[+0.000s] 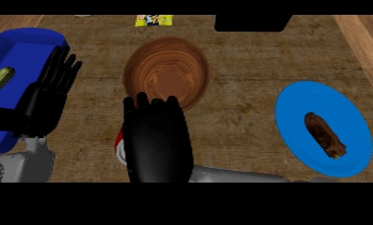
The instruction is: Pick the can from the plate and place it in the bowl
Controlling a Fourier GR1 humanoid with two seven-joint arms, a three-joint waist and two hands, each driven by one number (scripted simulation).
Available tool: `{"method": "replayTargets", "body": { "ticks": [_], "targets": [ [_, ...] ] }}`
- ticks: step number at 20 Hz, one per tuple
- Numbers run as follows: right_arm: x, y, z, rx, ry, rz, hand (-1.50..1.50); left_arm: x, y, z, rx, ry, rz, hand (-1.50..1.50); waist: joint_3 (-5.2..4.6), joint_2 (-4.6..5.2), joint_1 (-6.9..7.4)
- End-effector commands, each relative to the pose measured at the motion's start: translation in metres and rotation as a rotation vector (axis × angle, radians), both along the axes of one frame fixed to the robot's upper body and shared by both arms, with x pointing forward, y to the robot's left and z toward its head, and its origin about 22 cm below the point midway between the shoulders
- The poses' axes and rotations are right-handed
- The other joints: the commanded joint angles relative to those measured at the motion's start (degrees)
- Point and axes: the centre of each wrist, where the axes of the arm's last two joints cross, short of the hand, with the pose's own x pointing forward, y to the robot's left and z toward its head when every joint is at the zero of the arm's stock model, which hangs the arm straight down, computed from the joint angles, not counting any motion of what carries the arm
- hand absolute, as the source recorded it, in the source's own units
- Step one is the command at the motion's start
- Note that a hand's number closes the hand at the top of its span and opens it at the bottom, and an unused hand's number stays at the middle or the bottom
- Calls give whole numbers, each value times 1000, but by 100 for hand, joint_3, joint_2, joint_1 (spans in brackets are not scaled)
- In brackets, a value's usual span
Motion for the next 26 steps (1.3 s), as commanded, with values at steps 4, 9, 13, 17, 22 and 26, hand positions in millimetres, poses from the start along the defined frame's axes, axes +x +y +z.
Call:
{"method": "replayTargets", "body": {
  "ticks": [4, 9, 13, 17, 22, 26],
  "targets": [
    [30, 4, 32, 77, -14, -284, 150, -8, -8, -2, 10, -1, -12, 0, 2, 26, 38],
    [69, -17, 47, 129, -36, -302, 150, -4, 1, 6, -7, -19, 17, 0, 7, 49, -45],
    [114, -34, 8, 202, -47, -315, 150, -1, 12, 2, 5, -13, 0, 0, 6, 85, -3],
    [153, -53, -5, 246, -60, -313, 150, -3, 2, 18, -8, -24, -4, 0, 10, 91, 54],
    [191, -64, -28, 196, 8, -312, 150, 3, -5, 14, -2, -26, -6, 0, 7, 105, 80],
    [207, -65, -51, 136, 128, -351, 150, -7, -15, 20, -16, -34, -32, 0, 9, 117, 200]
  ]
}}
